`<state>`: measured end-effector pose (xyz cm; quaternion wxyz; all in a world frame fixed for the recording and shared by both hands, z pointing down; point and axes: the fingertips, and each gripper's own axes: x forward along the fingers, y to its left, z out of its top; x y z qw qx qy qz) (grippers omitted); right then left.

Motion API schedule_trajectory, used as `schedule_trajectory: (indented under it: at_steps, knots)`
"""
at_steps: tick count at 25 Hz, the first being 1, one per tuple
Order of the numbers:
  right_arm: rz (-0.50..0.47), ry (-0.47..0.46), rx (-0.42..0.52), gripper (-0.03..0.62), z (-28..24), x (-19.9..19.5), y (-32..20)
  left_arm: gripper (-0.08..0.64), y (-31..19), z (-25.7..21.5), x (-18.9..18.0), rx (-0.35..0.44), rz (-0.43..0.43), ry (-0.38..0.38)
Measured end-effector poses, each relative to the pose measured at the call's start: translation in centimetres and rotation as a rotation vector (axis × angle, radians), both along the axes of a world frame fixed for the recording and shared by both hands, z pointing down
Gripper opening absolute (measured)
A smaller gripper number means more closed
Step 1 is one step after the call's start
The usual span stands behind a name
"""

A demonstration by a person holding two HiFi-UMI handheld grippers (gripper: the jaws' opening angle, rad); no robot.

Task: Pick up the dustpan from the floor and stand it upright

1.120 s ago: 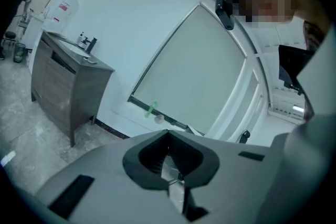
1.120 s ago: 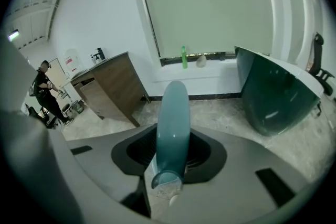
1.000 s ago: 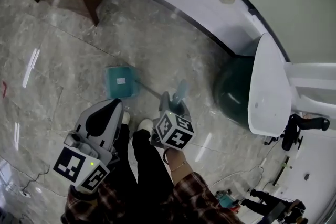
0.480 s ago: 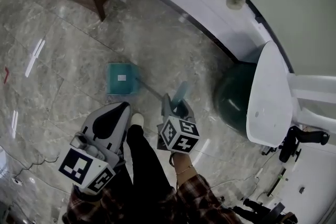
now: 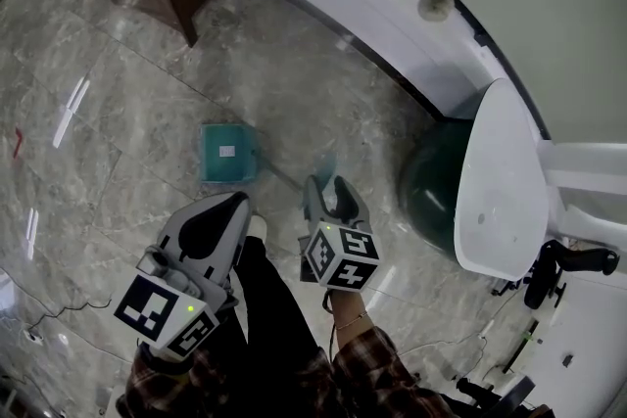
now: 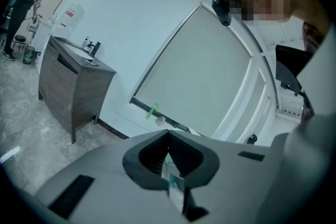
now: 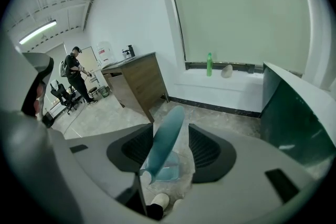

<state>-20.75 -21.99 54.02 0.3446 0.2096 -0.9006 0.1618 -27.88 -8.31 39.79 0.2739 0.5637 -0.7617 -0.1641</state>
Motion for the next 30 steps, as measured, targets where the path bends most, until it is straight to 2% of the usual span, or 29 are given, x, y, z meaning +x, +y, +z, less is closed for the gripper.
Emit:
schedule_trajectory:
  at_steps: [4, 8, 15, 18, 20, 24, 28, 30]
  knots:
    - [-0.009, -0.034, -0.033, 0.198, -2.7, 0.3, -0.3, 0.008, -0.4, -2.5, 0.0, 0.014, 0.003, -0.019]
    - [-0.049, -0.115, -0.093, 0.198, -8.3, 0.3, 0.5, 0.009, -0.6, -6.8, 0.2, 0.036, 0.024, -0.053]
    - [-0.236, -0.35, -0.164, 0.196, -22.1, -0.6, 4.3, 0.009, -0.5, -14.3, 2.0, 0.045, 0.074, -0.098]
    - [-0.272, -0.447, -0.104, 0.191, -27.4, -0.2, 4.8, 0.008, -0.8, -17.5, 3.4, 0.073, 0.098, -0.122]
    - [-0.275, -0.507, -0.065, 0.153, -30.6, 0.3, 4.7, 0.008, -0.8, -19.5, 4.4, 0.088, 0.118, -0.149]
    - [-0.265, -0.654, -0.112, 0.135, -35.9, -0.6, 4.6, 0.009, -1.0, -22.8, 4.2, 0.112, 0.132, -0.206]
    - [-0.305, -0.675, 0.0, 0.027, -39.1, 0.0, 5.5, 0.009, -1.1, -25.1, 5.0, 0.137, 0.117, -0.258]
    - [-0.347, -0.659, 0.027, 0.012, -39.7, 0.7, 6.4, 0.009, -1.0, -25.7, 5.6, 0.143, 0.105, -0.274]
